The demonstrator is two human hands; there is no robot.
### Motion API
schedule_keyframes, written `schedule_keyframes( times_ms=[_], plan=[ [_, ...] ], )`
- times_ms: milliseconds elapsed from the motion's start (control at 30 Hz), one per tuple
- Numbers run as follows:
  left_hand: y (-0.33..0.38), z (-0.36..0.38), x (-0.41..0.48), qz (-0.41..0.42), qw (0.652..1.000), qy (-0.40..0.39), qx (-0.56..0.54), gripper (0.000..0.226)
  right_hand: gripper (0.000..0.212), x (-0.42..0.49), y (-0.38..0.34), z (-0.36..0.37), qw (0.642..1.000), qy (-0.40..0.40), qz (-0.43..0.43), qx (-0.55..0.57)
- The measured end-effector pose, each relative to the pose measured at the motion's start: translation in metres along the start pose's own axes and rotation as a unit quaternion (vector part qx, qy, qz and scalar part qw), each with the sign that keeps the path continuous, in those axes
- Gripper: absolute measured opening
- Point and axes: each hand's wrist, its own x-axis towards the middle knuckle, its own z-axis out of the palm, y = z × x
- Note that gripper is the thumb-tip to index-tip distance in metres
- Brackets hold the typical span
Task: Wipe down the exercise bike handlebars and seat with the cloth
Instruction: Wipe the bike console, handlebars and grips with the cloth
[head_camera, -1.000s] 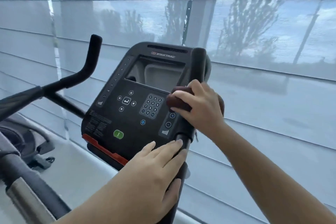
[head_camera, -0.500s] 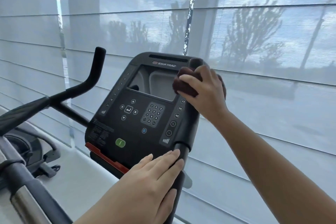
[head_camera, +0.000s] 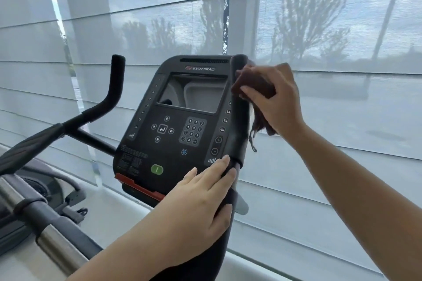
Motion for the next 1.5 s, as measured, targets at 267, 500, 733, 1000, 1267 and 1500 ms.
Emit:
schedule_keyframes(
  times_ms=[267, 500, 733, 1000, 1267, 1500],
  plan=[
    [0.025, -0.002, 0.023, -0.061, 0.985, 0.028, 0.156, 0.056, 0.033, -0.034, 0.032, 0.03, 0.994, -0.004, -0.005, 0.105],
    [0.04, 0.013, 0.028, -0.139, 0.963, 0.03, 0.23, 0.052, 0.034, -0.049, 0.038, 0.015, 0.975, -0.059, -0.041, 0.209],
    [0.051, 0.03, 0.028, -0.199, 0.955, 0.055, 0.213, 0.064, 0.034, 0.051, 0.056, 0.02, 0.984, 0.0, -0.048, 0.17],
    [0.055, 0.029, 0.024, -0.201, 0.955, 0.052, 0.214, 0.052, 0.03, -0.092, 0.017, 0.032, 0.971, -0.012, 0.061, 0.23],
    [0.056, 0.029, 0.023, -0.199, 0.958, 0.069, 0.193, 0.051, 0.029, -0.01, 0.04, 0.015, 0.981, 0.015, 0.07, 0.181],
    [0.053, 0.029, 0.021, -0.195, 0.964, 0.111, 0.145, 0.051, 0.028, -0.08, 0.016, 0.036, 0.965, 0.015, 0.148, 0.218]
  ],
)
